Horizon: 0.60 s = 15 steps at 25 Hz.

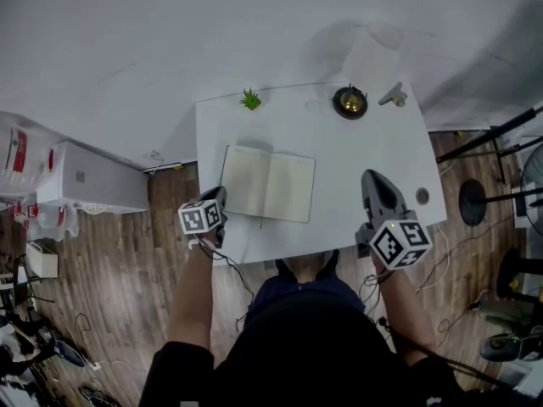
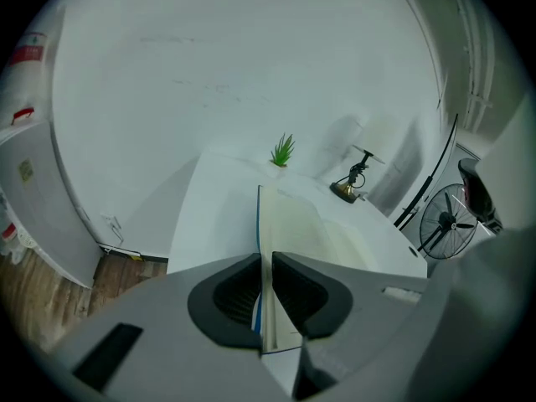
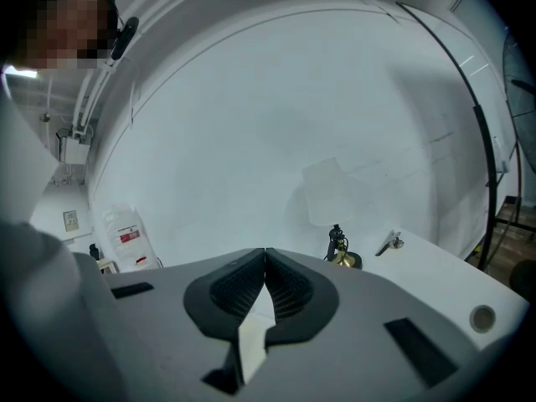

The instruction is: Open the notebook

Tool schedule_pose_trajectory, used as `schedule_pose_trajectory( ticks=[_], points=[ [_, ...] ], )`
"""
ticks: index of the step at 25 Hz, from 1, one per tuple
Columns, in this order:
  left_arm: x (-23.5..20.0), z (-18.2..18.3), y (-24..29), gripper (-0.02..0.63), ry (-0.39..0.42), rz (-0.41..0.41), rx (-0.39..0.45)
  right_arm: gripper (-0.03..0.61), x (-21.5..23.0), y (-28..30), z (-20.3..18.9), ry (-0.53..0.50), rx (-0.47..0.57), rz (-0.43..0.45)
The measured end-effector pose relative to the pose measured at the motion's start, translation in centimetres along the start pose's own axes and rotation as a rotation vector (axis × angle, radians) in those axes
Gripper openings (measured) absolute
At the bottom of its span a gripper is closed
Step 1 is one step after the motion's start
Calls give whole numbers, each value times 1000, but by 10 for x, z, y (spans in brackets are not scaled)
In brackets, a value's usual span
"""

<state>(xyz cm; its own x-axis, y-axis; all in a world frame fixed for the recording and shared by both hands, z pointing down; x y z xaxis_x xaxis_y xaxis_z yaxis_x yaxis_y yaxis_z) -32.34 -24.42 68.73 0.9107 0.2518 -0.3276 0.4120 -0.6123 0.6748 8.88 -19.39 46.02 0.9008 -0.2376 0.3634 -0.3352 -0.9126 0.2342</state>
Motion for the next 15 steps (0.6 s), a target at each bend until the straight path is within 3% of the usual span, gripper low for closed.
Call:
schedule_pose_trajectory(
  ticks=[4,7,11,15],
  points=[
    [-13,-11,10,75,105,68,-68,6,-3,-3,-3,-20,-8,-17],
    [-15,-15,14,160,171,128,-94,6,-5,-2,-4,-20,-12,-22],
    [-11,-9,0,161,143,165,-31,6,-6,0,-1,-22,1,-11],
    [5,19,-25,161,196,183,66,6,-4,4,6,-50,14,-4]
  ],
)
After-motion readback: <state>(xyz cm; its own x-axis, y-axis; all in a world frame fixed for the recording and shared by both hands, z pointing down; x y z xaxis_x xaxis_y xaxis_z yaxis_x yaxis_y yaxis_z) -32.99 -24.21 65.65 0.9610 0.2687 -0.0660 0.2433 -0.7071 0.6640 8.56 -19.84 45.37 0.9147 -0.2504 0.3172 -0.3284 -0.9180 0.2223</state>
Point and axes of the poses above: the fingertips, and each gripper's own axes: y forward along the fingers, x to its right, z out of its top, the point moved 6 cm from there along -y, backward along the fingers, and after that the axes turned 3 degrees about y, right-handed, at the moved point
